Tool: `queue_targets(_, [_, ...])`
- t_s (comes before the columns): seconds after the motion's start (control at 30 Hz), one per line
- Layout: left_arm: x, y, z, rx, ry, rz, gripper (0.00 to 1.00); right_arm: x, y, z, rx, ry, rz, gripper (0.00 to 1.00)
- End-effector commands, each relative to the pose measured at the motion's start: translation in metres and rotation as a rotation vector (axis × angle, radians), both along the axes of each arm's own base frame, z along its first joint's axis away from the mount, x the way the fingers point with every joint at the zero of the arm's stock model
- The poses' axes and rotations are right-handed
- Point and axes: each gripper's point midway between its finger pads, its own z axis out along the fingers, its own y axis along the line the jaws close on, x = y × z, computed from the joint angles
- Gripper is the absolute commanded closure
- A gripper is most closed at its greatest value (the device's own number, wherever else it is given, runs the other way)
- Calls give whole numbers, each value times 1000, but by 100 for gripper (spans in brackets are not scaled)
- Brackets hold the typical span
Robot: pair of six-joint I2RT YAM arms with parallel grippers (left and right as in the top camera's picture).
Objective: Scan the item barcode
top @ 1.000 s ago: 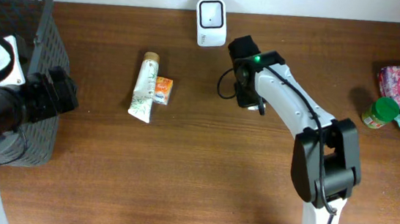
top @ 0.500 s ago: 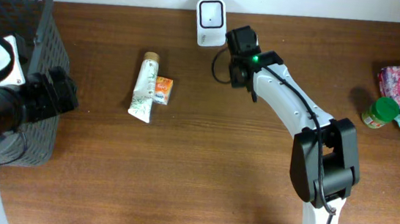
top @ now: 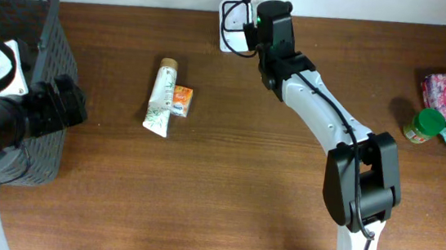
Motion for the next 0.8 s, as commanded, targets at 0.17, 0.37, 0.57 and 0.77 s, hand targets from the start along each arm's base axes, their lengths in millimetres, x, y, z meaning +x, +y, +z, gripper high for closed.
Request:
queue_targets(0.17, [-1,1,0,-5,-1,13,1,26,23,-9,-32,88,52,96])
queue_targets(0.37, [-1,1,0,-5,-1,13,1,24,34,-36,-381,148,193,96])
queue_targets(0.57, [-1,1,0,-5,-1,13,1,40,23,-47,-556,86,116,96])
queue_targets(0.77, [-1,1,0,-5,-1,13,1,54,26,-49,-508,24,103,96])
